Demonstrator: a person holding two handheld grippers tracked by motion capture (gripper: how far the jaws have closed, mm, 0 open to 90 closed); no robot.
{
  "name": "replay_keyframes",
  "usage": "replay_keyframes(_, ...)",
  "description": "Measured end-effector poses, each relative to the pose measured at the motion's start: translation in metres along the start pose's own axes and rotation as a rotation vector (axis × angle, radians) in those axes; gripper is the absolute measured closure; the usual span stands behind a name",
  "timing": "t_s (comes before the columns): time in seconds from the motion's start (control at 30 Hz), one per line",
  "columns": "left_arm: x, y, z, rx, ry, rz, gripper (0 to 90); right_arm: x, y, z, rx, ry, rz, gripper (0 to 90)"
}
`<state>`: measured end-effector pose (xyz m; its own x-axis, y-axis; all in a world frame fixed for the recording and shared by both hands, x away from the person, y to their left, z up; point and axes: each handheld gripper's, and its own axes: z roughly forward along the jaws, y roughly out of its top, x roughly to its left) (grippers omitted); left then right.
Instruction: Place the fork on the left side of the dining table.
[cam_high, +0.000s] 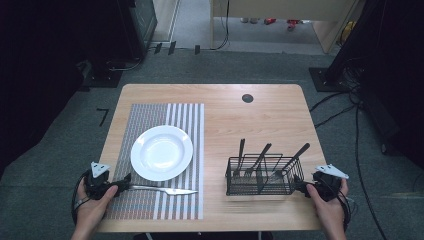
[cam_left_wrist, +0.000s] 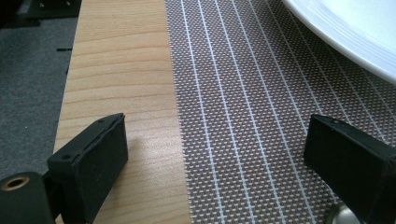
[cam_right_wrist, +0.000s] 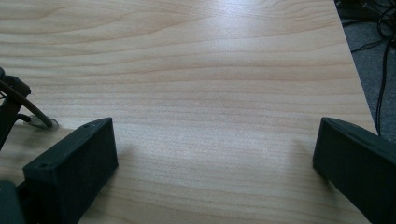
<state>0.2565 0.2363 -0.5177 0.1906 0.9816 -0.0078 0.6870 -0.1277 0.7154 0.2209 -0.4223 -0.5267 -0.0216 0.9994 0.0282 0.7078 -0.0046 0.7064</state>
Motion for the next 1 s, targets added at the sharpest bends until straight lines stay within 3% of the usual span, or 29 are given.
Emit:
replay_keyframes(0.1,0.0,0.0,0.0,0.002,0.0,0.001,7.2,0.0,0.0,0.0,0.0,0.002,-0.001,0.0)
replay_keyframes(0.13,-0.001,0.003,-0.002,0.032,-0.003,0.005,8.1,0.0,0.0,0.0,-0.001,0.003,-0.004,0.0)
replay_keyframes(0.23,0.0,0.005,-0.004,0.043,0.02,-0.023,14.4,0.0,0.0,0.0,-0.001,0.003,-0.004,0.0)
replay_keyframes(0.5,0.005,0.012,-0.019,-0.024,0.019,-0.082,13.4,0.0,0.0,0.0,-0.001,0.003,-0.004,0.0)
replay_keyframes(0.6,0.001,0.019,-0.03,-0.071,-0.017,-0.094,12.4,0.0,0.0,0.0,-0.001,0.003,-0.005,0.0)
replay_keyframes(0.7,-0.004,0.024,-0.036,-0.092,-0.024,-0.086,12.1,0.0,0.0,0.0,-0.001,0.003,-0.005,0.0)
replay_keyframes(0.8,-0.014,0.033,-0.047,-0.134,-0.09,-0.084,12.1,0.0,0.0,0.0,-0.001,0.002,-0.005,0.0)
replay_keyframes(1.0,-0.032,0.045,-0.057,-0.146,-0.137,-0.048,12.1,0.0,0.0,0.0,-0.001,0.003,-0.005,0.0)
